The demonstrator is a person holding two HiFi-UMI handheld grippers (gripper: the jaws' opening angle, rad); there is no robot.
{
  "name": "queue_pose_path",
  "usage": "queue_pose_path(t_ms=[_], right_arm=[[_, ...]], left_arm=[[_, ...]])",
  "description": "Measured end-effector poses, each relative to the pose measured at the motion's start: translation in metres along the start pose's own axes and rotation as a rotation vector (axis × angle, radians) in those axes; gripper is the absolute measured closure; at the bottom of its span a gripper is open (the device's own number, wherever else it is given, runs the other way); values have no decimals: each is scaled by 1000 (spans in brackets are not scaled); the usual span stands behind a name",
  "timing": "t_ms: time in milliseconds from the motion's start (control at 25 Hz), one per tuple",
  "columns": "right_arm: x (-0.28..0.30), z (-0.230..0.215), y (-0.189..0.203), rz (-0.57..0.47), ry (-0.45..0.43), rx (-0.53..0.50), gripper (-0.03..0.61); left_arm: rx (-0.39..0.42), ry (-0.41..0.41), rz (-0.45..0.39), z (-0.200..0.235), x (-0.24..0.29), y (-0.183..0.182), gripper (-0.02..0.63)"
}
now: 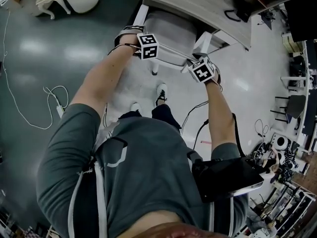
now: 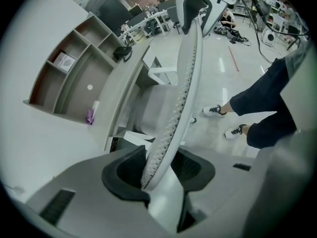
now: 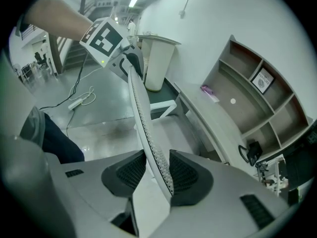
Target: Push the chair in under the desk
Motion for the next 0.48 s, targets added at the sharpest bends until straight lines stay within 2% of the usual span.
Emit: queue_pose_path(t_ms=[280,480], right_arm=[[7,-18,-1,-27,-23,10,419],[16,-33,-9,-25,-27,19,419]], left_arm=[[4,23,39,19,11,-10,453],[-1,-1,42,35,21,-13,453]])
Point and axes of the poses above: the fingertips, and each gripper's own axes: x forward along the fingers, z to its left, y out of its underside, the point moved 9 cm from there along -x, backward along the fingers, and after that the axes turned 1 degree about z, right-handed, at the moved point
